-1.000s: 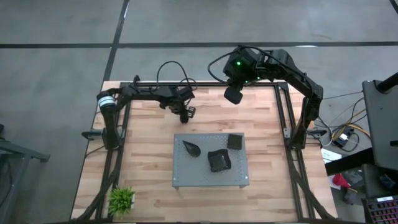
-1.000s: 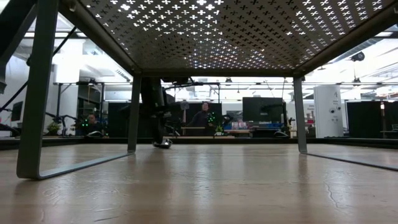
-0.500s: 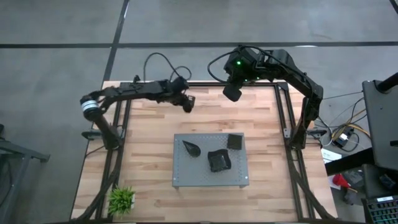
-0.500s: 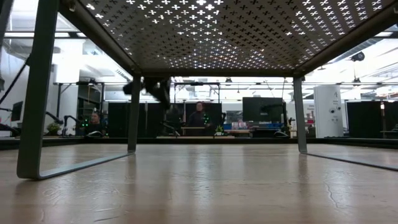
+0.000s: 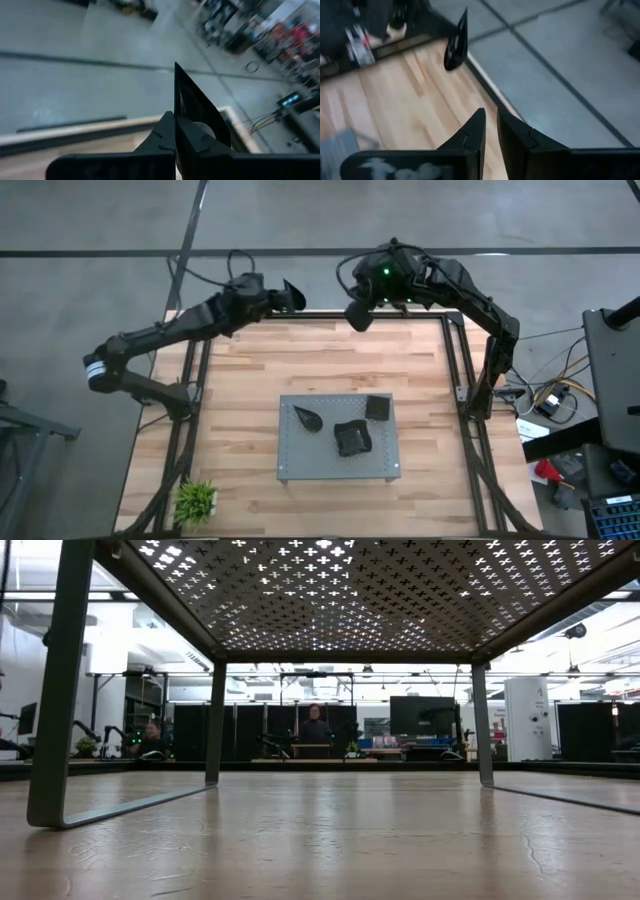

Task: Pick & Place Mini shaped plates
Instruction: Stack the drop shaped plate on top of the other drop shaped plates on the shelf

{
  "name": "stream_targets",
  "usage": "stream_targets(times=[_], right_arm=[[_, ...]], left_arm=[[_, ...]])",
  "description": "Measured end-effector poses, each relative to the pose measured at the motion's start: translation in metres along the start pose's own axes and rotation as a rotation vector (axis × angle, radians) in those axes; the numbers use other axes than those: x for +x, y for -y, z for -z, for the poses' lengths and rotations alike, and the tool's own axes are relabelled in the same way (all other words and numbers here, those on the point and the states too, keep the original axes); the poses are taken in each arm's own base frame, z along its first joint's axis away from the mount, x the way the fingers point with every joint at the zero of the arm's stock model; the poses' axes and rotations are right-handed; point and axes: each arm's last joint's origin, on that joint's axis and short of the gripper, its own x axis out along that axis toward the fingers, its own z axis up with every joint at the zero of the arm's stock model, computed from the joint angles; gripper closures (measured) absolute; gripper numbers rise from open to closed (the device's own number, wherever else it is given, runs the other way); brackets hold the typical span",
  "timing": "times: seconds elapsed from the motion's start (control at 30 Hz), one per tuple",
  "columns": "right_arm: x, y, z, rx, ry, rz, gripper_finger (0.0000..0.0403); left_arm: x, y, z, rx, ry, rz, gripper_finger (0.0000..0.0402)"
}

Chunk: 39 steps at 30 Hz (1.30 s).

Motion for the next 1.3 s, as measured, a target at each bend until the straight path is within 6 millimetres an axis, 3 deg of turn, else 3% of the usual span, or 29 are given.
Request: stream_targets(times=[0.27,0.57,0.87,1.07,1.3], right_arm=[[0.002,-0.013,-0.024,0.035,0.243,-0.082,0.0316],[0.036,-0.06,-0.025,-0.21,0.277,-0.106,0.0262],[0.05,-0.068,-0.028,-0.101,0.31,-0.034,0.0275],[0.047,-0.07,-0.038,-0.047,0.416,-0.048,0.0291],[0.056,-0.073,-0.039,-0.047,0.424,-0.049,0.0305]], left_arm=[[-0.029,0.008,-0.016,0.06,0.129,0.048,0.0401],[-0.059,0.029,-0.029,0.202,0.281,0.222,0.0401],[-0.078,0.027,-0.035,0.255,0.312,0.239,0.0401],[-0.078,0.027,-0.035,0.293,0.316,0.233,0.0401],[-0.078,0.027,-0.035,0.318,0.317,0.234,0.0402]])
